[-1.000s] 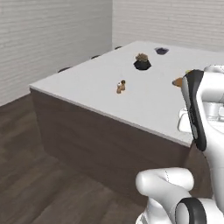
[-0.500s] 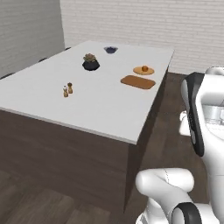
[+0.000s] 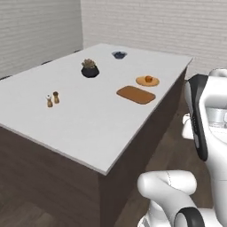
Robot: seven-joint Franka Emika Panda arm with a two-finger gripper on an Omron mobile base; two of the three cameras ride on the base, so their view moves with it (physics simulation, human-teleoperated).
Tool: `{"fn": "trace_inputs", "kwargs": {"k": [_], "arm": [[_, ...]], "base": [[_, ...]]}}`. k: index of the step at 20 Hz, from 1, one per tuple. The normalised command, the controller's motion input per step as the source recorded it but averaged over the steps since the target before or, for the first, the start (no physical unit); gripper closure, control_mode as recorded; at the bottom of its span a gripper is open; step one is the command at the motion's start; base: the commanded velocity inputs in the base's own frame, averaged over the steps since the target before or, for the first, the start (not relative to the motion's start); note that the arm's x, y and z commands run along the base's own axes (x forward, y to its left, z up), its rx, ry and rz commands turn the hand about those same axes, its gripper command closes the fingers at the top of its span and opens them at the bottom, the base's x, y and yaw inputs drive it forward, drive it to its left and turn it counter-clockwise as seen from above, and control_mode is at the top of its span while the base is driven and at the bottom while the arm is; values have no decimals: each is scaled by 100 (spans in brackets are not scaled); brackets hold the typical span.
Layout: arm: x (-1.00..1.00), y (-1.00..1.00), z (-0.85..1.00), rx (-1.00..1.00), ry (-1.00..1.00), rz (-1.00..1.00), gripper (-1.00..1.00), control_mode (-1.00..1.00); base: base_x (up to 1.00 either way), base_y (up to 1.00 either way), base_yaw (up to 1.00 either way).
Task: Pick up the knife from the drawer and place it on the cutting board. Then place the meat from the plate to the cutting board.
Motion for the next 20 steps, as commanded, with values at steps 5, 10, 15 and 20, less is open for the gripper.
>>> {"fn": "trace_inputs", "kwargs": {"k": [5,10,15,20], "arm": [[0,0,0,0,0,0,100,100],[0,0,0,0,0,0,100,100],[0,0,0,0,0,0,100,100],[0,0,0,0,0,0,100,100]], "base": [[50,-97,41],[32,-99,39],[13,-100,38],[18,-90,43]]}}
